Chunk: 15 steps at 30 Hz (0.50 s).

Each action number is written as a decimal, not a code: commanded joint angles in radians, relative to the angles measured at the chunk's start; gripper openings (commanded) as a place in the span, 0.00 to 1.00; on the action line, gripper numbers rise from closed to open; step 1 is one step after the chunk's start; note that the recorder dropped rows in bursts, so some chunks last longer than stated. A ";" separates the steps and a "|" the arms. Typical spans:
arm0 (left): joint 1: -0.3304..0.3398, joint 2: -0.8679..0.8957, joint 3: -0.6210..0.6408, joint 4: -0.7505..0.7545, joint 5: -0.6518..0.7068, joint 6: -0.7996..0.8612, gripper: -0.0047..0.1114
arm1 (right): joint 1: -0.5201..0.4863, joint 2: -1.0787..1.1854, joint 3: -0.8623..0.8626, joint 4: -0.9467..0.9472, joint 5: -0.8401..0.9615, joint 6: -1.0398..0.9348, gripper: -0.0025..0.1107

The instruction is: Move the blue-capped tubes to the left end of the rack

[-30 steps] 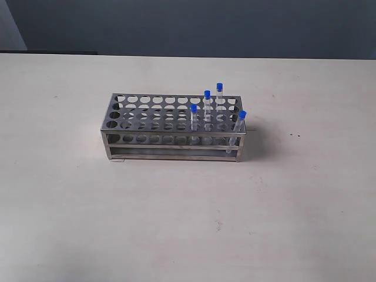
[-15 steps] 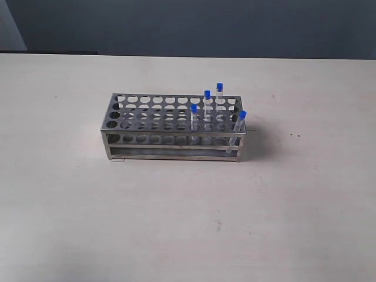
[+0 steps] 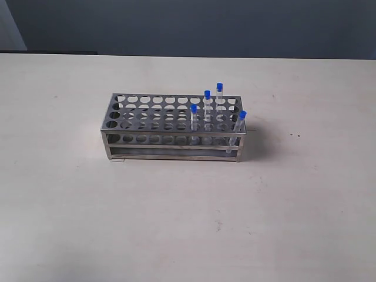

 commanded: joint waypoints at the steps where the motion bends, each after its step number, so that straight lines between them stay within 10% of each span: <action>1: -0.003 0.003 0.003 0.075 0.063 0.000 0.04 | 0.004 -0.005 -0.075 0.001 0.089 0.029 0.02; 11: -0.003 0.003 0.003 0.141 0.071 0.000 0.04 | 0.004 0.069 -0.329 0.001 0.152 -0.308 0.02; 15: -0.003 0.003 0.003 0.141 0.071 -0.025 0.04 | 0.004 0.266 -0.495 -0.356 0.165 -0.236 0.02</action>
